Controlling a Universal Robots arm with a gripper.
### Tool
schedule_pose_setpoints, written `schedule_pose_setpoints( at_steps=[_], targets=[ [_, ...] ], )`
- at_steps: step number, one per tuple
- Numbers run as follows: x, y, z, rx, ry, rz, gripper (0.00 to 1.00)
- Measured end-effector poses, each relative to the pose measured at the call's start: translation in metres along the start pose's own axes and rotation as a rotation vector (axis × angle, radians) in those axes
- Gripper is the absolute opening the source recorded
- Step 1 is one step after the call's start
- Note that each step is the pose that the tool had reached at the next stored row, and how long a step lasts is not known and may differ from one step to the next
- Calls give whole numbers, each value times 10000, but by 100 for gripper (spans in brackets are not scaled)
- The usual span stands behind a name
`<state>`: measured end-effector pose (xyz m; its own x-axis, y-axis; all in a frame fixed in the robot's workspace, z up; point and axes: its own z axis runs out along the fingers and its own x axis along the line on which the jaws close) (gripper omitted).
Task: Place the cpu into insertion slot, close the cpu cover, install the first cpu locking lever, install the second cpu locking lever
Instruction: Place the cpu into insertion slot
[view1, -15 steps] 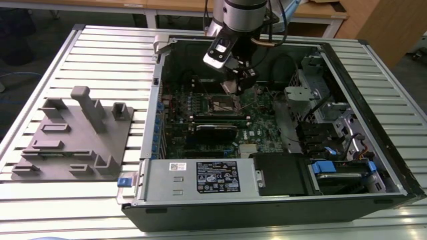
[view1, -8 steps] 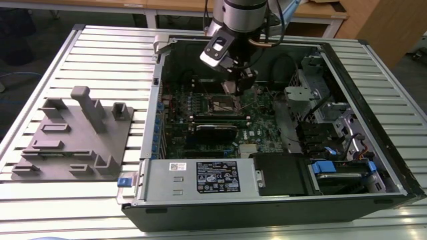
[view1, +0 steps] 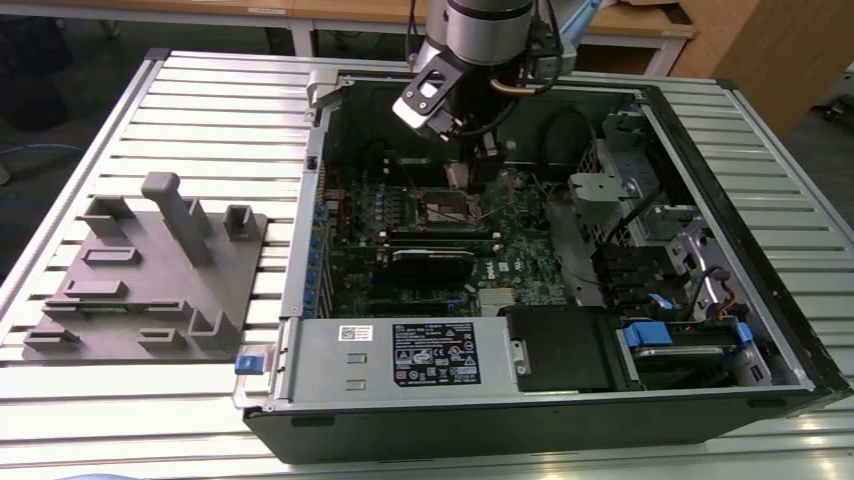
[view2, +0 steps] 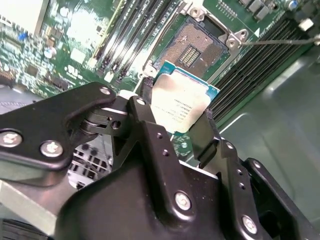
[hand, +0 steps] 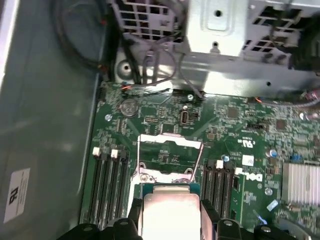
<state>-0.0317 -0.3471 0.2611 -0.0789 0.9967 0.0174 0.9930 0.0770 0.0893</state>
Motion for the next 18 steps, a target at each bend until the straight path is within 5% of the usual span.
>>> schedule_pose_setpoints(
  at_steps=[5,18],
  targets=[
    [0,-2,4,-10,-61,668,54],
    [58,-58,31,-12,-63,697,54]
  ],
)
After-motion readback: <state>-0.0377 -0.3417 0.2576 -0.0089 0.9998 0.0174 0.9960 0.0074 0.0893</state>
